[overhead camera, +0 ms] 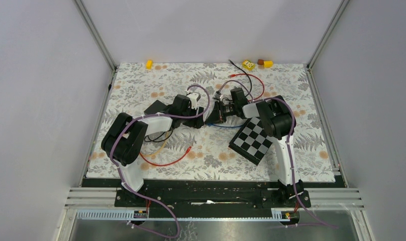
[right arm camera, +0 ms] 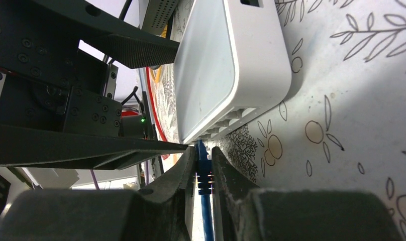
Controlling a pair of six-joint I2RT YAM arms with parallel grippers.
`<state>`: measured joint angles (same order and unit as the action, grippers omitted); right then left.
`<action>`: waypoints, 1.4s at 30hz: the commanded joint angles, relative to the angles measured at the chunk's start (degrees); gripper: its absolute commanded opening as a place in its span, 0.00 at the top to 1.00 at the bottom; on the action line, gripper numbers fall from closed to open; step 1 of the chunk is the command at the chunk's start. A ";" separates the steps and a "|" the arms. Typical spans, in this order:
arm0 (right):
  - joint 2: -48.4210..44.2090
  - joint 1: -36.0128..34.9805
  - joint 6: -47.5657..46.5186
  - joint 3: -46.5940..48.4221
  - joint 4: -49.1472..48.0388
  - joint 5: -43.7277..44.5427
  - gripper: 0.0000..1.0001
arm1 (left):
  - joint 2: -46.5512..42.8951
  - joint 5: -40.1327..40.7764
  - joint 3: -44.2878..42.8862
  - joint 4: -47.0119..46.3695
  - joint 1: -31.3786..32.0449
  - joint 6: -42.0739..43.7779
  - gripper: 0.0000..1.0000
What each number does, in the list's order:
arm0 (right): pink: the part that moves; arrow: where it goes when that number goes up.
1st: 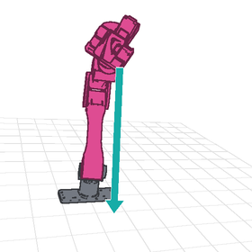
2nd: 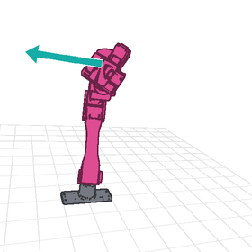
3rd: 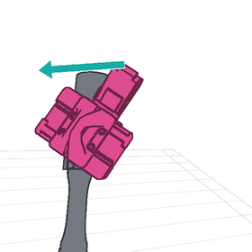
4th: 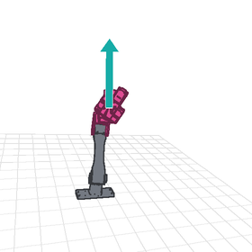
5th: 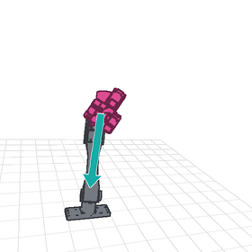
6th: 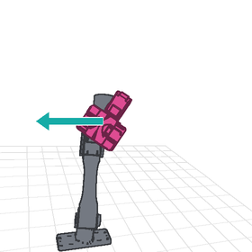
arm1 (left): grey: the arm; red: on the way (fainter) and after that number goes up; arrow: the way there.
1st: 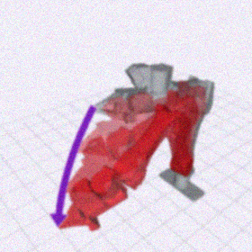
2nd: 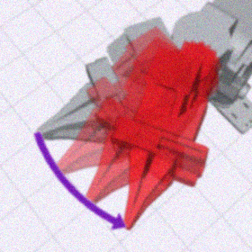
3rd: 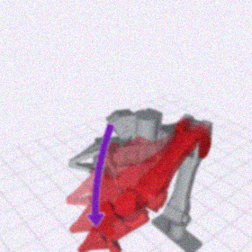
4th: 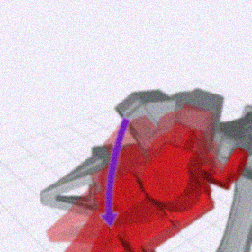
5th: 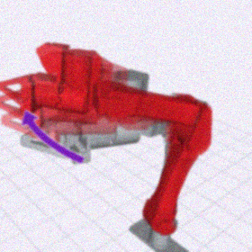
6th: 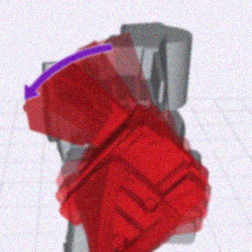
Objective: Pull the plug from the switch port
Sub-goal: Pull the connector from the switch port.
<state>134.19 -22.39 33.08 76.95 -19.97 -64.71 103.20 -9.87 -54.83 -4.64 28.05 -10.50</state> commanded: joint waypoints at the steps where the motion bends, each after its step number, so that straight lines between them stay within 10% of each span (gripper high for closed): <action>1: -0.81 -1.84 1.63 -1.69 0.54 -3.88 1.00 | 0.56 6.89 1.24 2.40 -2.13 -0.04 1.00; 8: 1.31 -1.62 -21.11 6.83 26.28 -1.86 1.00 | 0.53 6.49 1.30 2.46 -2.18 0.04 1.00; 16: -2.73 -2.19 -8.85 0.52 13.42 2.56 1.00 | -0.12 7.04 1.30 2.52 -2.21 0.35 1.00; 42: -2.64 -0.58 -17.59 6.11 23.73 2.56 1.00 | -0.60 6.62 1.82 2.13 -2.46 0.13 1.00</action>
<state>129.23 -23.81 22.39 78.02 -7.90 -56.03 102.89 -9.98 -54.68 -4.38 28.03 -10.39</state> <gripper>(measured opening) 0.208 0.709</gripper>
